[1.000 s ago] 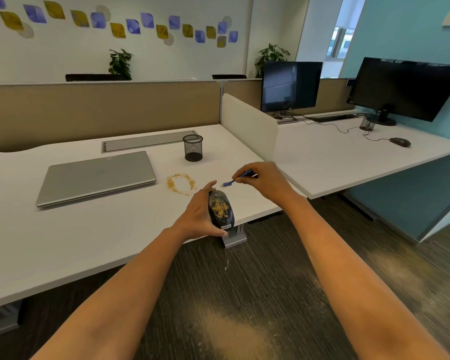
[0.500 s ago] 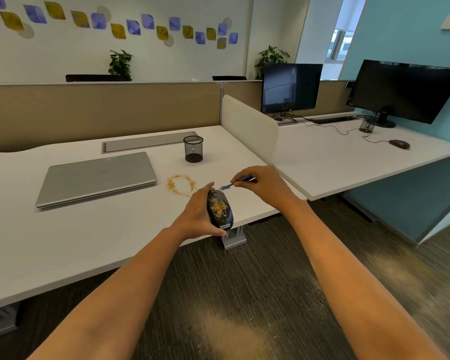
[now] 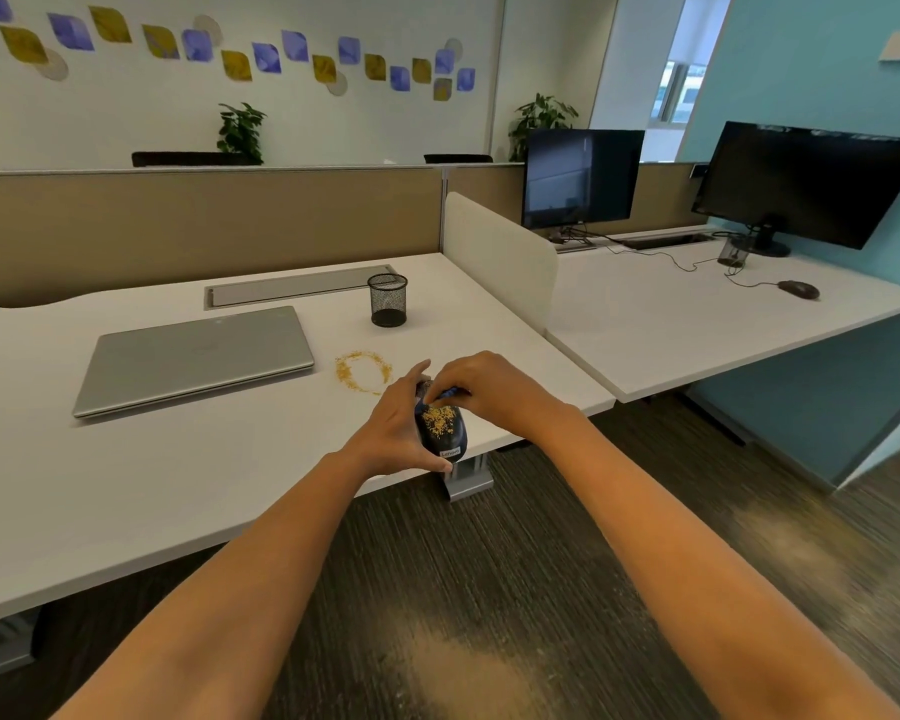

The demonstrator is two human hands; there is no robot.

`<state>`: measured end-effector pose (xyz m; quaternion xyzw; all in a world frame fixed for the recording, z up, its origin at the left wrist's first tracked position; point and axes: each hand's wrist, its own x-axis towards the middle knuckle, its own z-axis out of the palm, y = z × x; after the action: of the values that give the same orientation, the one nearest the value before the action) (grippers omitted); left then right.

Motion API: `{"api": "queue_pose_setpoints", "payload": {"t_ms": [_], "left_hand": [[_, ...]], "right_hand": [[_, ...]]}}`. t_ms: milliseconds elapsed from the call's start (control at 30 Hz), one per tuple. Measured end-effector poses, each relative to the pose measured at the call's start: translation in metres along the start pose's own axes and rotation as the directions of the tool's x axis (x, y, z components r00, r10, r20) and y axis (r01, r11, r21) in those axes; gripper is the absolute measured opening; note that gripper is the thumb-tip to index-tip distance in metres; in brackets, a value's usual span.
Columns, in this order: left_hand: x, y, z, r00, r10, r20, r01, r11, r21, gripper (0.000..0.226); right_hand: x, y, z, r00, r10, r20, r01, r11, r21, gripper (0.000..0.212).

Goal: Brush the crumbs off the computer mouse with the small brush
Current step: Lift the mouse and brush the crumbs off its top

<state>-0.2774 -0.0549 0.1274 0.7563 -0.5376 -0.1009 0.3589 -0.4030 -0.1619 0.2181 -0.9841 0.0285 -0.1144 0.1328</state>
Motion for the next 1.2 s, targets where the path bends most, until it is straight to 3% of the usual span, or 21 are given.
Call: {"api": "queue_pose_setpoints", "payload": {"t_ms": [567, 733, 833, 1200], "left_hand": [[0.002, -0.016, -0.002, 1.000, -0.019, -0.017, 0.019, 1.000, 0.016, 0.123], [0.004, -0.015, -0.001, 1.000, -0.017, -0.017, 0.018, 1.000, 0.009, 0.123], [0.005, -0.012, 0.001, 1.000, -0.003, -0.014, 0.003, 1.000, 0.007, 0.122], [0.003, -0.010, -0.001, 1.000, -0.004, -0.022, 0.004, 1.000, 0.012, 0.121]], "right_hand": [[-0.045, 0.023, -0.008, 0.987, 0.061, 0.148, -0.064, 0.998, 0.012, 0.019], [-0.046, 0.022, -0.007, 0.979, 0.176, -0.098, -0.130, 0.925, 0.356, 0.016], [-0.037, 0.012, 0.006, 0.964, 0.251, -0.093, -0.180, 0.865, 0.468, 0.017], [-0.039, 0.027, 0.013, 0.942, 0.333, 0.028, -0.316, 0.858, 0.406, 0.015]]}}
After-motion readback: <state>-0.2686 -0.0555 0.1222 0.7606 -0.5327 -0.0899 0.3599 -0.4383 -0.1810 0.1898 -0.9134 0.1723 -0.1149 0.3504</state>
